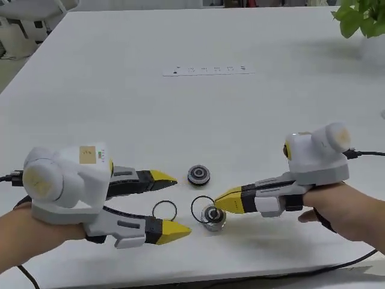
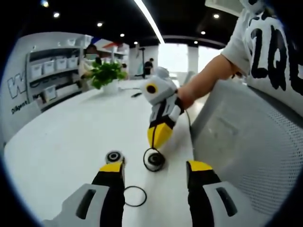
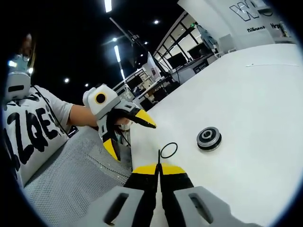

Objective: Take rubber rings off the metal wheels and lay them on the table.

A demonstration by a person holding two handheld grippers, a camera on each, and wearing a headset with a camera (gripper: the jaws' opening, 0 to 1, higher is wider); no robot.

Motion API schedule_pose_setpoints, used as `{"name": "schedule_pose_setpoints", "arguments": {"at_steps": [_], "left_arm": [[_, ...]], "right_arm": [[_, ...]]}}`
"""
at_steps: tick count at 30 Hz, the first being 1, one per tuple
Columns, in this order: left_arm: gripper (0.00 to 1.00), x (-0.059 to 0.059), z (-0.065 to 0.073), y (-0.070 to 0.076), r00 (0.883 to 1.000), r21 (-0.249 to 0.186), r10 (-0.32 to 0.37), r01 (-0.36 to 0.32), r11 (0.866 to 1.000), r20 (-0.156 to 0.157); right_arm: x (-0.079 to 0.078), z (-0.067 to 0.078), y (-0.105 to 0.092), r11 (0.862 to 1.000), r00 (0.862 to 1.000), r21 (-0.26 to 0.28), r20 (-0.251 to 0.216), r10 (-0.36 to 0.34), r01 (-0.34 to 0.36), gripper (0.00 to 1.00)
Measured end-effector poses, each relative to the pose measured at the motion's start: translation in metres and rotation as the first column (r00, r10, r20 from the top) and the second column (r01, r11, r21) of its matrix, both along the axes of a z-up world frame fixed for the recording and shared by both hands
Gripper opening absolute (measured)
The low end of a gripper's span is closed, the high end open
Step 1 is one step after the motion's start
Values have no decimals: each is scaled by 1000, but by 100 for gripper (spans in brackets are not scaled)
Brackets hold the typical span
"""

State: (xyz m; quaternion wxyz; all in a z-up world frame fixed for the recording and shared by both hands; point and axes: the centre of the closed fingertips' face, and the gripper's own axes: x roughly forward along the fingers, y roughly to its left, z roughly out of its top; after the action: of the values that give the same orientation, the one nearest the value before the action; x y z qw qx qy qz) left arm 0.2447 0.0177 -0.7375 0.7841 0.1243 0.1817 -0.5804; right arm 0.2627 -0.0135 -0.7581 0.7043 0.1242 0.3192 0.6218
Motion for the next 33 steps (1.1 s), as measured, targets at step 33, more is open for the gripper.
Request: {"name": "schedule_pose_setpoints", "arguments": {"at_steps": [33], "left_arm": [[58,6,2,48,990,-1,141,-141,990,20]], "right_arm": [[20,-35,45,991,999,-126,-17,33,-35,0]]}}
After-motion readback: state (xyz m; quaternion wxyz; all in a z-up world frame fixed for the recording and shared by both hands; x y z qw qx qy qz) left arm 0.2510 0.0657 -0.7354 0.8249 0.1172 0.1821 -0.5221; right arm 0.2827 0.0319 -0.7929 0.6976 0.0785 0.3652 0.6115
